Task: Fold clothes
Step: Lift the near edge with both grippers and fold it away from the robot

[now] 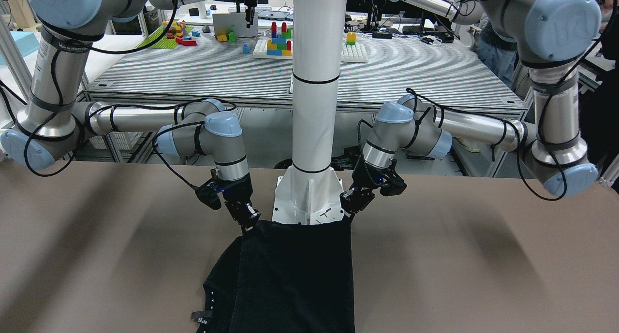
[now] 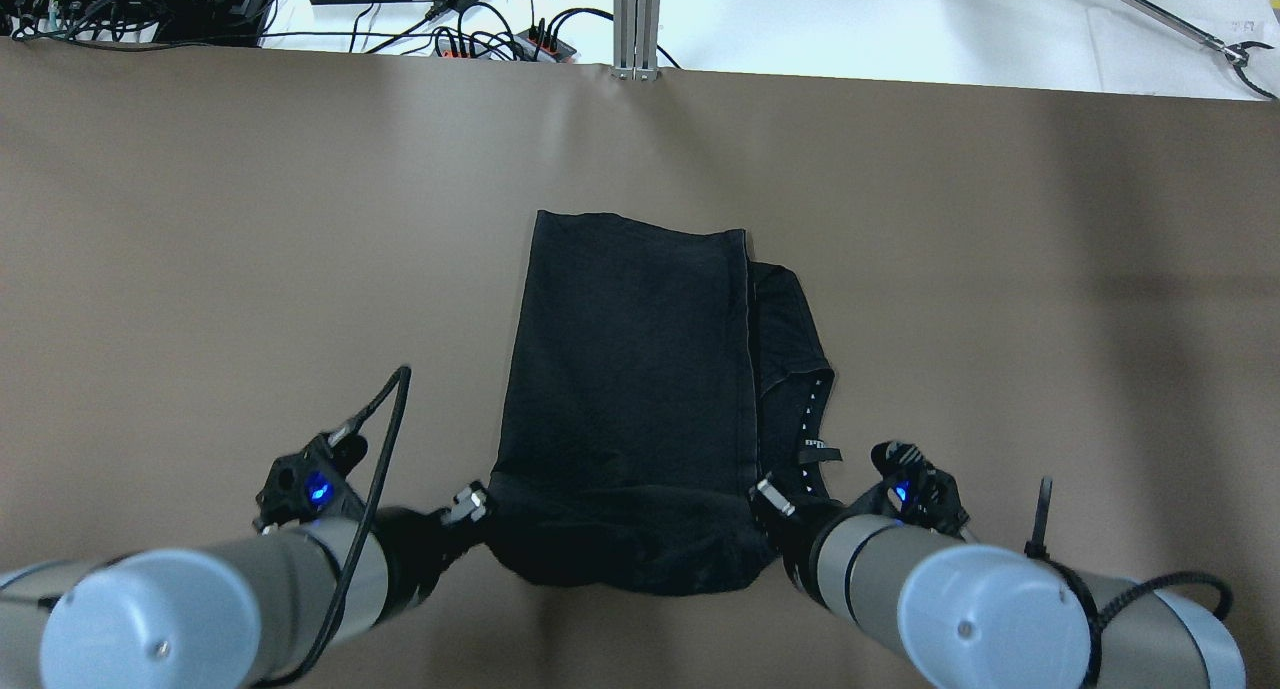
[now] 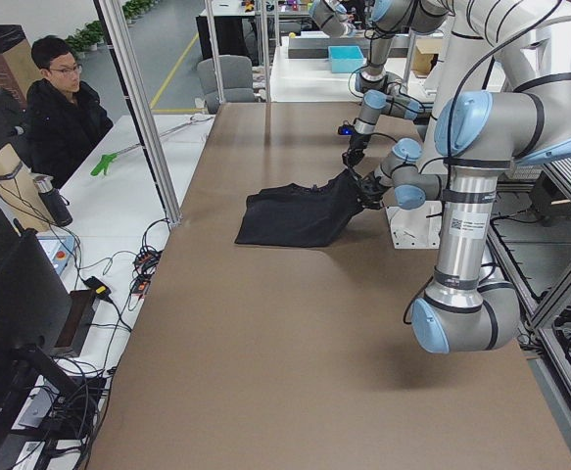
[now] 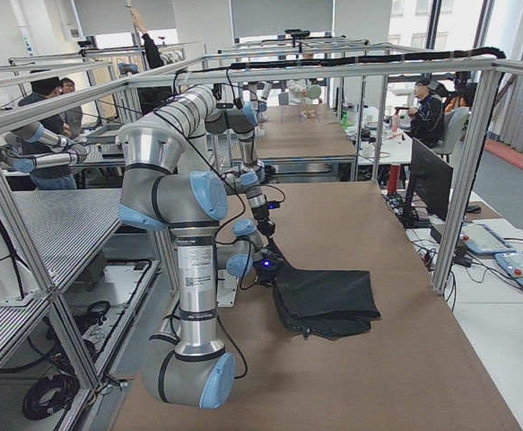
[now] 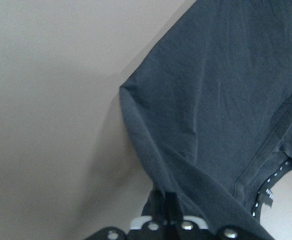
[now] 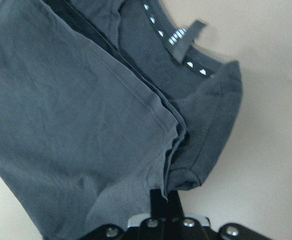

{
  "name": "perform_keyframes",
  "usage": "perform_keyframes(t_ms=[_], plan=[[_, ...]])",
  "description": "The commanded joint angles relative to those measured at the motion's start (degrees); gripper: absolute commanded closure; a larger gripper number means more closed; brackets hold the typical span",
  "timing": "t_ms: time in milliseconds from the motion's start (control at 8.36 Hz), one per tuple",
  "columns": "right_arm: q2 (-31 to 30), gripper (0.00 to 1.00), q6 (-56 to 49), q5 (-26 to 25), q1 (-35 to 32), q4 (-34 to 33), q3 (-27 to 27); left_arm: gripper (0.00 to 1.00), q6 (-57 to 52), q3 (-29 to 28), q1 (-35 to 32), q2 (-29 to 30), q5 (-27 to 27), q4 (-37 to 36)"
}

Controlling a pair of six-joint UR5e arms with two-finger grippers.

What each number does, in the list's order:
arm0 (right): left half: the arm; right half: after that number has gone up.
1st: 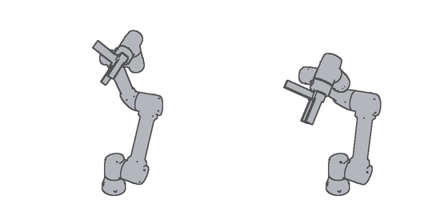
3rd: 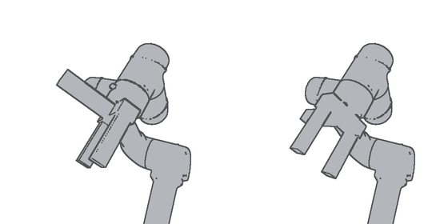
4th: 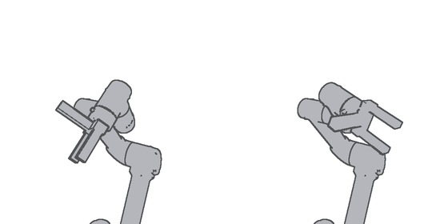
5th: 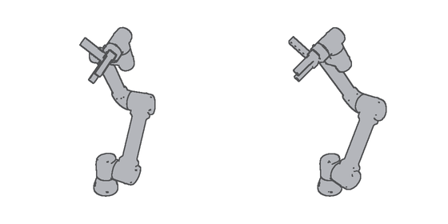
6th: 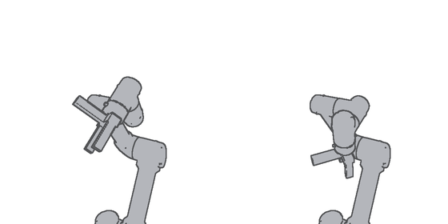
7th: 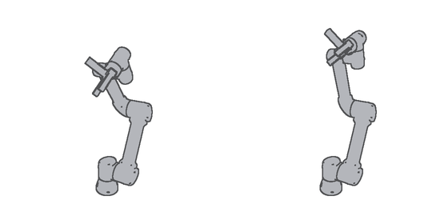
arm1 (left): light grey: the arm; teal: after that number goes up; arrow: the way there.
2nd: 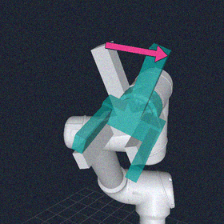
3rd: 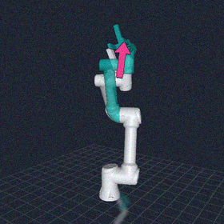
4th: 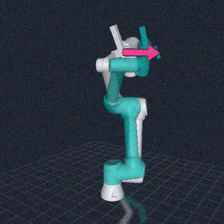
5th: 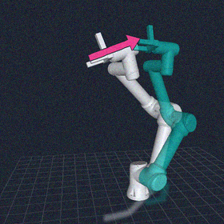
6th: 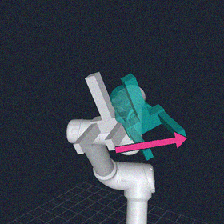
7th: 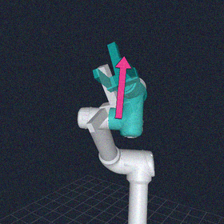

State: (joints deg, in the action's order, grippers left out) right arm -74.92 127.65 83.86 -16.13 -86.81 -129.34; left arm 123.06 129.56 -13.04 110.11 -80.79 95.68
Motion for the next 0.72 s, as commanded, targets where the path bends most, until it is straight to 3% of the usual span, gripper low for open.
perform_keyframes(t_ms=[0, 239, 478, 598], plan=[[7.7, 1.00, -1.0, 2.3, -12.3, -0.1, 9.1, 1.00, -7.6, -13.8, -17.2, 11.3, -12.8, 0.0], [11.4, 1.00, -9.6, 6.5, -18.5, 1.6, 17.9, 1.00, -11.4, -24.1, -23.9, 16.7, -17.2, 0.7], [16.5, 1.00, -14.2, 8.5, -22.2, 9.3, 30.1, 1.00, -12.8, -34.0, -26.8, 19.1, -17.5, 8.5], [19.8, 1.00, -15.7, 8.5, -23.3, 13.1, 37.5, 1.00, -12.9, -41.5, -27.6, 22.0, -17.8, 13.3]])
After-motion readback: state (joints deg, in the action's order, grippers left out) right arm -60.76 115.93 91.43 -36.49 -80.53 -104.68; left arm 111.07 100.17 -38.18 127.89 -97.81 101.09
